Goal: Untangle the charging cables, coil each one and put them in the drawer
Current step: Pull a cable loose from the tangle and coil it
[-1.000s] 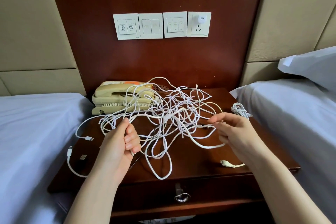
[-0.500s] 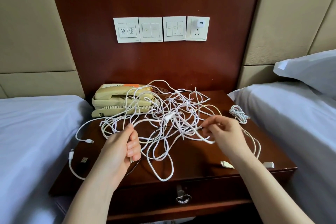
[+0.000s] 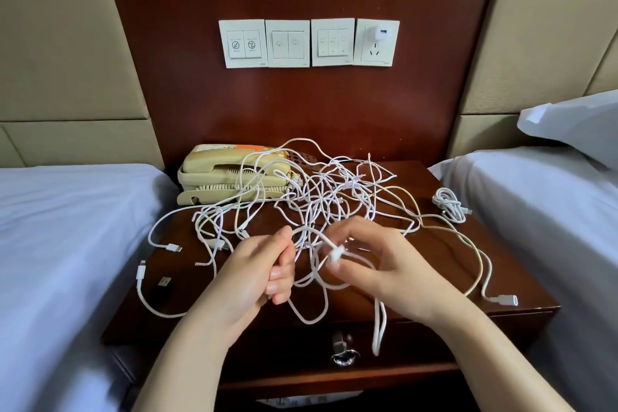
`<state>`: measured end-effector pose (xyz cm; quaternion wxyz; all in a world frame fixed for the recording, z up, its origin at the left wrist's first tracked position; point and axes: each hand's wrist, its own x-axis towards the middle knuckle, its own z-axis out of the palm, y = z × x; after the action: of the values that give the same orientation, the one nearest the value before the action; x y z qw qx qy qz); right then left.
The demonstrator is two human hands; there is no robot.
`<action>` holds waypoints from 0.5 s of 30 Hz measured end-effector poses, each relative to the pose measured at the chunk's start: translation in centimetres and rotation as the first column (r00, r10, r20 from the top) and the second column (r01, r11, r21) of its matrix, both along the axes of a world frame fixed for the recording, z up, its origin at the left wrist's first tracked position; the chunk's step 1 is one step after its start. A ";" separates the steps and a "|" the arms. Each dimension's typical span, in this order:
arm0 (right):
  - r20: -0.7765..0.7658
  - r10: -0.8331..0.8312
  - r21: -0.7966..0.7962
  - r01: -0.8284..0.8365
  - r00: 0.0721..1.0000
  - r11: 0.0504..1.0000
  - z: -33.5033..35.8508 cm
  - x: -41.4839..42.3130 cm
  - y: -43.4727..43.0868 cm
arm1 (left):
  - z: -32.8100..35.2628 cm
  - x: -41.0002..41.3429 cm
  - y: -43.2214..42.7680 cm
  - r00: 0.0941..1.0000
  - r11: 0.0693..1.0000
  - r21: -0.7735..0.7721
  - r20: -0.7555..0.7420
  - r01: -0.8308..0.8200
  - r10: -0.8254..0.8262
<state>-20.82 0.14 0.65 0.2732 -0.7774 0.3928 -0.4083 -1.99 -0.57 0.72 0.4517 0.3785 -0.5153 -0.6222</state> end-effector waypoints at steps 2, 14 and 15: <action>0.009 -0.019 -0.013 0.019 1.000 1.000 0.0 -0.1 -0.1 | 0.2 0.1 0.0 1.000 1.000 -0.007 -0.011 0.001 -0.001; 0.132 -0.196 0.471 0.113 0.972 0.875 0.0 -1.1 -0.6 | 0.4 0.8 -0.3 0.991 0.994 0.066 -0.096 -0.083 0.089; 0.064 -0.211 0.473 0.157 0.975 0.867 -0.3 -1.2 -0.8 | 0.4 0.7 -0.3 0.993 0.995 0.056 -0.083 -0.081 0.086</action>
<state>-22.05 -0.70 0.30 0.4333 -0.6235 0.5354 -0.3700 -1.30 -0.89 1.09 0.4888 0.3846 -0.4627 -0.6317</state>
